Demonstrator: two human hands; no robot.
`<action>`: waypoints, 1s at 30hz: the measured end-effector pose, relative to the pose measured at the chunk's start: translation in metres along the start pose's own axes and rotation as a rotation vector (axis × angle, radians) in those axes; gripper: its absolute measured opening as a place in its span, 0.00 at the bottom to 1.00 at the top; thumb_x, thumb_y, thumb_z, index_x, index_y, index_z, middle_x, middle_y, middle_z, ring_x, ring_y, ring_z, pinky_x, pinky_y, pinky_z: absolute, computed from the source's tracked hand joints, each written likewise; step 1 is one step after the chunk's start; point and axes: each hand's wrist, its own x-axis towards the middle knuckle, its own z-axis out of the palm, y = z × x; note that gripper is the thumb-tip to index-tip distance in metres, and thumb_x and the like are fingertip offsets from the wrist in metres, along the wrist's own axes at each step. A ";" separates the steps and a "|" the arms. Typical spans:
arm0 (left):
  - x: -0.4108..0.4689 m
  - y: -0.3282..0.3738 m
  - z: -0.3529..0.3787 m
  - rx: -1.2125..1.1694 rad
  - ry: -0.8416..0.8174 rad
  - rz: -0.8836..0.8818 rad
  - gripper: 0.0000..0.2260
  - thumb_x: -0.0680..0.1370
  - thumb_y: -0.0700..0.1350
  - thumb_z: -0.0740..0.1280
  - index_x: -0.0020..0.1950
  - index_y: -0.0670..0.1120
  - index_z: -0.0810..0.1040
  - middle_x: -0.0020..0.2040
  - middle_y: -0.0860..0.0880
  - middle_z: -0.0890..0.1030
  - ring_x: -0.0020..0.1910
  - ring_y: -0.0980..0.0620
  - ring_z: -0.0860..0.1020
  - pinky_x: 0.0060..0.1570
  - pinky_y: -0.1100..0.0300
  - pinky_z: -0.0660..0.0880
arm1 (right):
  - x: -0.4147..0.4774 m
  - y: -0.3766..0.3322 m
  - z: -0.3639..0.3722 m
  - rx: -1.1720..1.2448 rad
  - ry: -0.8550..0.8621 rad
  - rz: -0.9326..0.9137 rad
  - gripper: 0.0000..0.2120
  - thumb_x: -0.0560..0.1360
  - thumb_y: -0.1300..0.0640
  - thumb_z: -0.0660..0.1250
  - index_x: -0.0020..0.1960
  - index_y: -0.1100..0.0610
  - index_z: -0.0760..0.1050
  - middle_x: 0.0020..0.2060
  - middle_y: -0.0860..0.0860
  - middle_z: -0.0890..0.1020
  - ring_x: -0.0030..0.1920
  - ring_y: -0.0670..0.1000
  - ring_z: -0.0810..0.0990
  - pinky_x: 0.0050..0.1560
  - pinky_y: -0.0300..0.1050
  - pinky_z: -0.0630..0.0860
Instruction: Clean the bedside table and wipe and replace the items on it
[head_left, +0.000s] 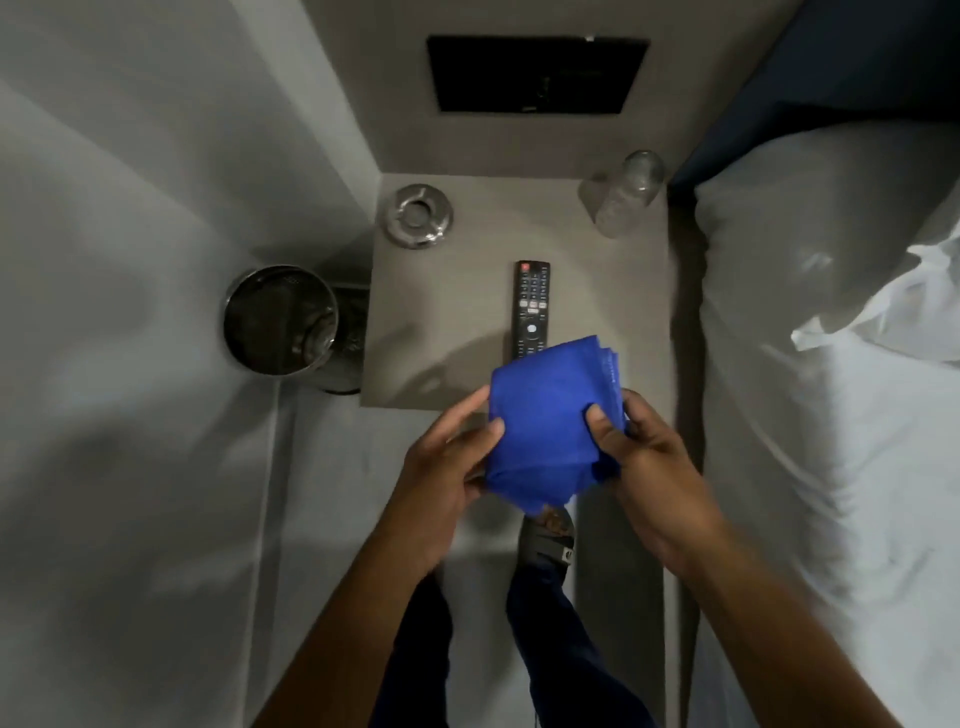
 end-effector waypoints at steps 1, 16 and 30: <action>-0.015 0.000 -0.012 0.016 0.052 0.035 0.21 0.73 0.52 0.72 0.66 0.62 0.75 0.59 0.53 0.84 0.57 0.52 0.83 0.49 0.55 0.82 | -0.002 0.004 0.015 -0.066 -0.047 0.023 0.13 0.79 0.57 0.62 0.63 0.50 0.74 0.57 0.53 0.82 0.54 0.56 0.83 0.52 0.56 0.82; -0.269 0.039 -0.251 0.402 1.220 0.350 0.15 0.77 0.48 0.68 0.60 0.63 0.76 0.46 0.62 0.80 0.40 0.67 0.80 0.32 0.74 0.73 | -0.123 0.054 0.368 -0.550 -0.635 -0.234 0.05 0.77 0.59 0.66 0.52 0.54 0.77 0.42 0.54 0.83 0.37 0.53 0.82 0.35 0.46 0.80; -0.282 0.025 -0.325 1.036 1.192 0.004 0.22 0.81 0.55 0.58 0.76 0.55 0.64 0.79 0.48 0.62 0.76 0.43 0.62 0.71 0.38 0.61 | -0.134 0.097 0.498 -0.625 -0.460 -0.053 0.17 0.72 0.58 0.72 0.53 0.55 0.66 0.47 0.54 0.79 0.41 0.50 0.79 0.40 0.42 0.79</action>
